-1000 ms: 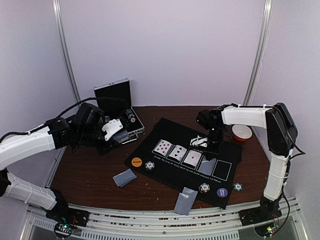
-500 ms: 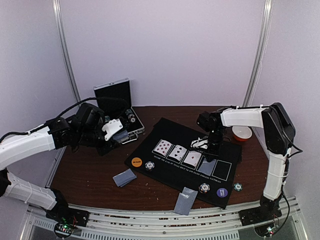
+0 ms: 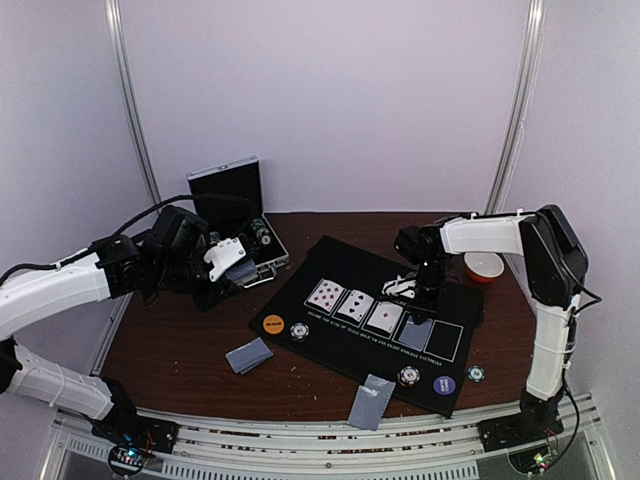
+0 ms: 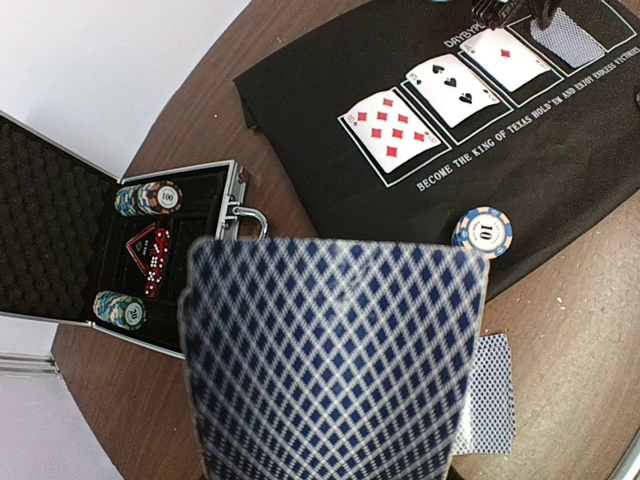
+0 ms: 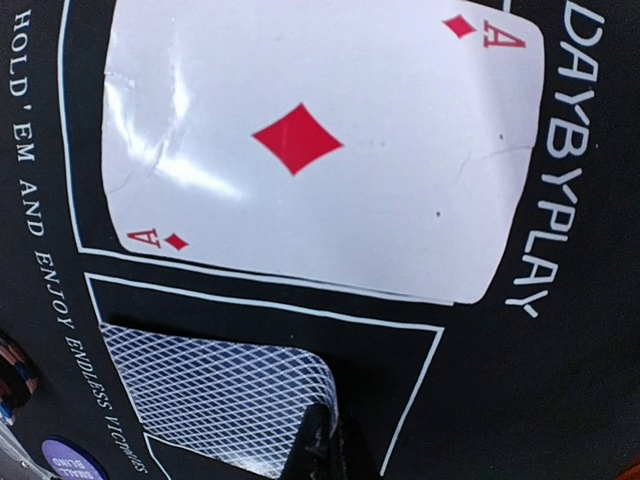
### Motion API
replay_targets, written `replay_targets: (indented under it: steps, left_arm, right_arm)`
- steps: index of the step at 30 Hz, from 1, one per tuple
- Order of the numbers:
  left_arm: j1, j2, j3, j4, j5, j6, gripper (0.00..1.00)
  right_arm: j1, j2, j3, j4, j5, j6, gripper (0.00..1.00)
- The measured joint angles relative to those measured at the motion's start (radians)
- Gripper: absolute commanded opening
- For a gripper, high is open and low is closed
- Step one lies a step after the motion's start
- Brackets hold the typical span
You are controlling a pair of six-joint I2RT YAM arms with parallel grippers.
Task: Distribute texas hold em gaming equipment
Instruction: Place the poker card in the community card area.
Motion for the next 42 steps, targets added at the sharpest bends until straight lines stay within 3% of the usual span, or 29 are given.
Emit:
replay_targets:
  steps: [26,36,38,40,41,42]
  left_arm:
    - [0.0,-0.007,-0.002,0.0,-0.003,0.0,0.36]
    - [0.0,-0.008,-0.003,0.0,-0.003,0.0,0.36]
    - [0.0,-0.008,-0.003,0.0,-0.003,0.0,0.36]
    - [0.0,-0.008,-0.003,0.0,-0.003,0.0,0.36]
    - [0.0,-0.008,-0.003,0.0,-0.003,0.0,0.36]
    - [0.0,-0.008,-0.003,0.0,-0.003,0.0,0.36]
  right_arm:
    - [-0.013,0.012,0.019,0.019,-0.039,0.03,0.01]
    - [-0.014,0.013,0.019,0.025,0.005,0.027,0.31]
    - [-0.014,0.013,0.019,0.027,0.021,0.037,0.46]
    - [-0.014,0.013,0.021,0.033,0.042,0.04,0.71]
    - [-0.014,0.013,0.024,0.035,0.051,0.057,0.91]
    - [-0.014,0.009,0.029,0.041,0.061,0.073,0.99]
